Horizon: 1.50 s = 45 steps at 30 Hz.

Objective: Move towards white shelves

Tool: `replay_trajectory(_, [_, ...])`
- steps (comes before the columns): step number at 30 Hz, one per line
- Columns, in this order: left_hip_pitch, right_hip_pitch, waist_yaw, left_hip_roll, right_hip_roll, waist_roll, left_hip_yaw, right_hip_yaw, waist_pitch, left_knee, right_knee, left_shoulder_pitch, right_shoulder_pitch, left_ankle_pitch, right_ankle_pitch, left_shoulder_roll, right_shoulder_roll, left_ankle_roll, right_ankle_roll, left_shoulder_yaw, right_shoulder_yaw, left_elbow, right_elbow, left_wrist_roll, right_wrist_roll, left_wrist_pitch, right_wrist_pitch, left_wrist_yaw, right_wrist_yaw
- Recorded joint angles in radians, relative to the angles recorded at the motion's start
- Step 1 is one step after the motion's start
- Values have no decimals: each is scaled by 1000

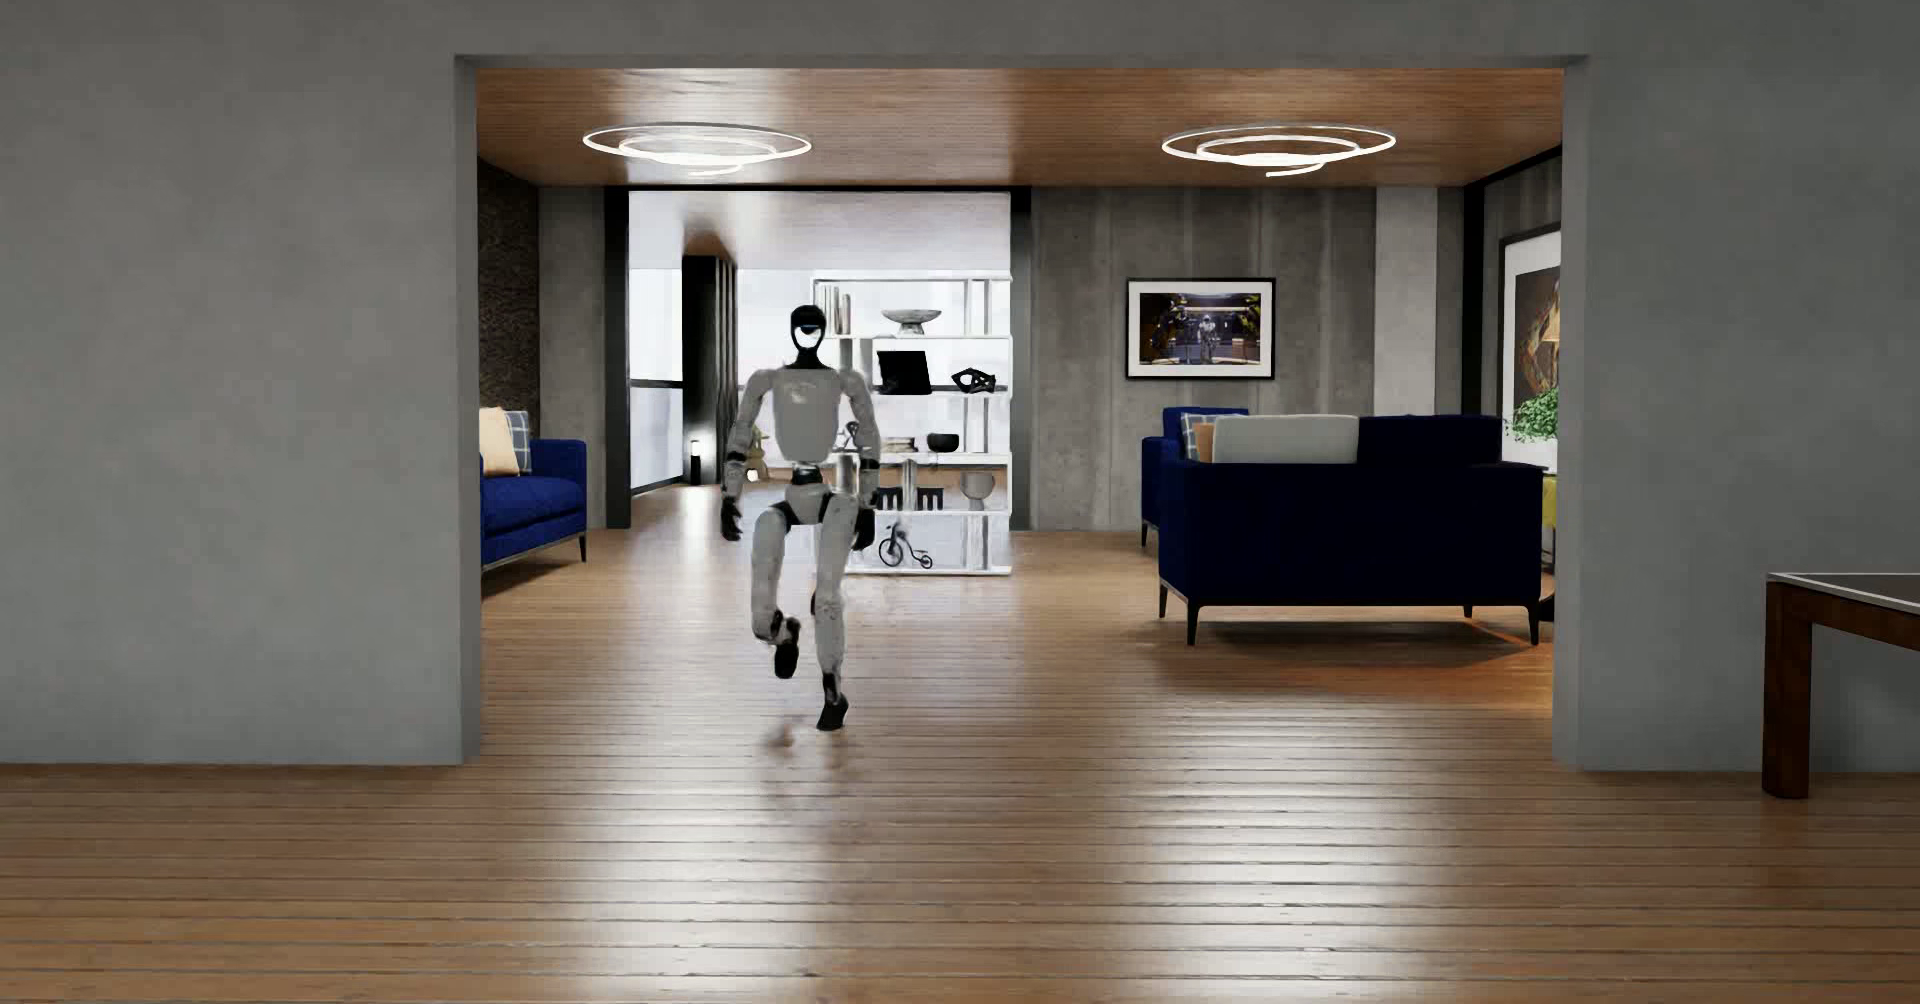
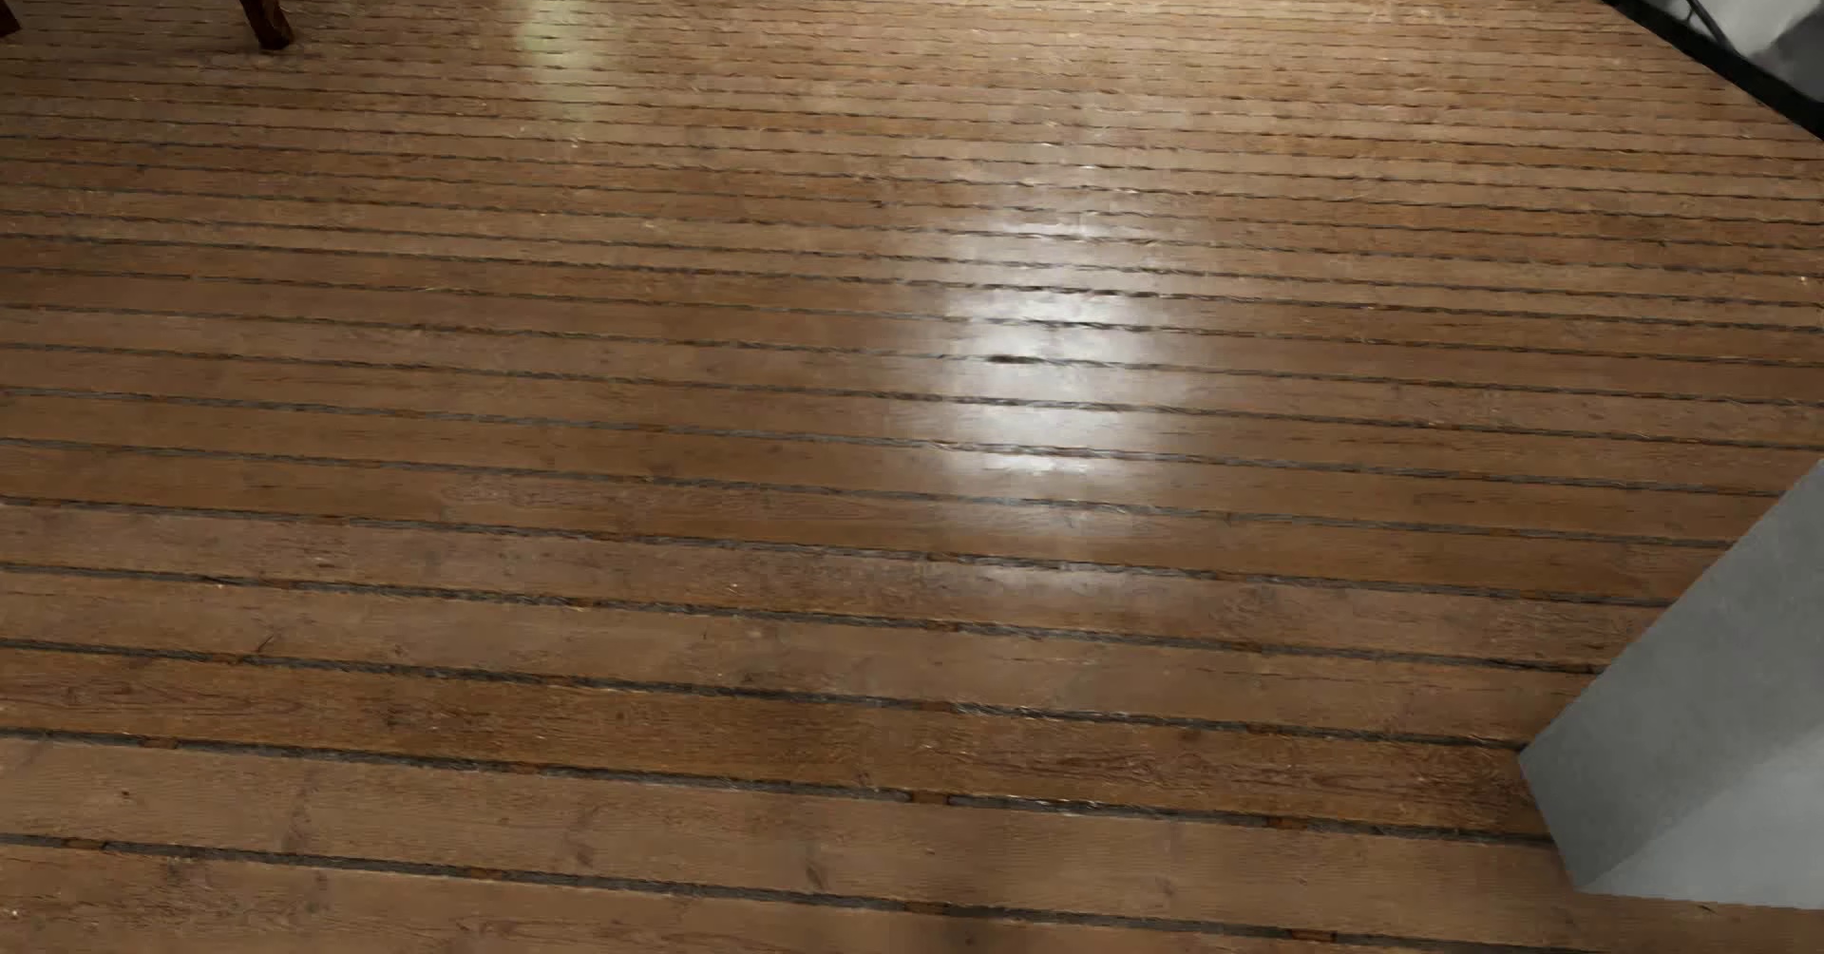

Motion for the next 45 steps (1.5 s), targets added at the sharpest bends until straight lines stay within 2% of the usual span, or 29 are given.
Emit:
replay_trajectory(2, [185, -163, -114, -45, 37, 17, 0, 0, 18, -53, 122, -61, 25, -124, -294, 6, 5, 0, 0, 10, 107, -46, 126, 0, 0, 0, 0, 0, 0])
replay_trajectory(3, [263, -239, -180, -49, 57, 31, 0, 0, 18, -74, 78, -86, 51, -196, -371, 14, 5, 0, 0, 32, 130, -96, 171, 0, 0, 0, 0, 0, 0])
replay_trajectory(4, [339, -299, -241, -48, 70, 43, 0, 0, 17, -94, -36, -104, 82, -264, -403, 25, 6, 0, 0, 68, 141, -163, 204, 0, 0, 0, 0, 0, 0])
replay_trajectory(5, [413, -348, -294, -38, 79, 57, 0, 0, 16, -115, -181, -114, 117, -330, -407, 41, 3, 0, 0, 111, 167, -250, 227, 0, 0, 0, 0, 0, 0])
replay_trajectory(6, [449, -384, -330, -32, 72, 61, 0, 0, 6, -107, -353, -127, 152, -376, -360, 51, 6, 0, 0, 159, 158, -329, 237, 0, 0, 0, 0, 0, 0])
replay_trajectory(8, [506, -449, -376, -24, 44, 53, 0, 0, -17, -79, -653, -149, 220, -464, -288, 60, 16, 0, 0, 261, 145, -460, 237, 0, 0, 0, 0, 0, 0])
replay_trajectory(10, [564, -478, -410, 26, -7, 42, 0, 0, -39, -45, -767, -173, 284, -542, -295, 69, 29, 0, 0, 314, 150, -531, 217, 0, 0, 0, 0, 0, 0])
replay_trajectory(11, [611, -478, -425, 60, -26, 37, 0, 0, -38, -26, -767, -179, 315, -578, -335, 70, 32, 0, 0, 332, 172, -550, 205, 0, 0, 0, 0, 0, 0])
replay_trajectory(14, [664, -527, -467, 190, -24, 41, 0, 0, -63, 56, -549, -128, 313, -529, -91, 40, 37, 0, 0, 361, 237, -490, 229, 0, 0, 0, 0, 0, 0])
replay_trajectory(15, [657, -532, -459, 225, -17, 52, 0, 0, -58, 110, -466, -123, 285, -478, -72, 18, 39, 0, 0, 361, 243, -414, 262, 0, 0, 0, 0, 0, 0])
replay_trajectory(17, [601, -507, -447, 252, 5, 54, 0, 0, -34, 216, -400, -149, 215, -305, -160, 1, 31, 0, 0, 267, 225, -222, 273, 0, 0, 0, 0, 0, 0])
replay_trajectory(19, [521, -429, -423, 269, 4, 56, 0, 0, -11, 225, -413, -154, 163, -115, -234, 10, 6, 0, 0, 170, 198, -103, 194, 0, 0, 0, 0, 0, 0])
replay_trajectory(21, [461, -375, -370, 262, 2, 52, 0, 0, 0, 175, -443, -113, 131, 48, -273, 25, -32, 0, 0, 161, 138, -61, 93, 0, 0, 0, 0, 0, 0])
replay_trajectory(22, [426, -351, -359, 267, 7, 56, 0, 0, -1, 171, -455, -85, 120, 165, -292, 39, -50, 0, 0, 175, 87, -64, 52, 0, 0, 0, 0, 0, 0])
replay_trajectory(23, [402, -324, -357, 277, 14, 65, 0, 0, -5, 161, -465, -65, 115, 226, -310, 53, -64, 0, 0, 187, 27, -71, 28, 0, 0, 0, 0, 0, 0])
replay_trajectory(26, [406, -267, -329, 296, 21, 86, 0, 0, -10, 83, -470, -35, 110, 231, -350, 90, -83, 0, 0, 202, -181, -106, 23, 0, 0, 0, 0, 0, 0])
replay_trajectory(28, [387, -246, -322, 309, 20, 98, 0, 0, -14, 44, -465, -40, 94, 228, -377, 99, -97, 0, 0, 224, -251, -104, 53, 0, 0, 0, 0, 0, 0])
replay_trajectory(33, [340, -226, -263, 298, -4, 90, 0, 0, -3, -19, -448, -76, 79, 77, -431, 110, -134, 0, 0, 279, -201, -143, 94, 0, 0, 0, 0, 0, 0])
replay_trajectory(37, [275, -217, -236, 288, -24, 92, 0, 0, 8, -53, -459, -82, 86, -36, -409, 102, -122, 0, 0, 291, -171, -180, 46, 0, 0, 0, 0, 0, 0])
replay_trajectory(42, [165, -200, -180, 256, -31, 89, 0, 0, 43, -56, -509, -81, 31, -63, -420, 78, -110, 0, 0, 261, -88, -157, 8, 0, 0, 0, 0, 0, 0])
replay_trajectory(45, [117, -215, -171, 254, -41, 97, 0, 0, 57, -65, -502, -44, -12, -139, -429, 61, -123, 0, 0, 206, -53, -143, -86, 0, 0, 0, 0, 0, 0])
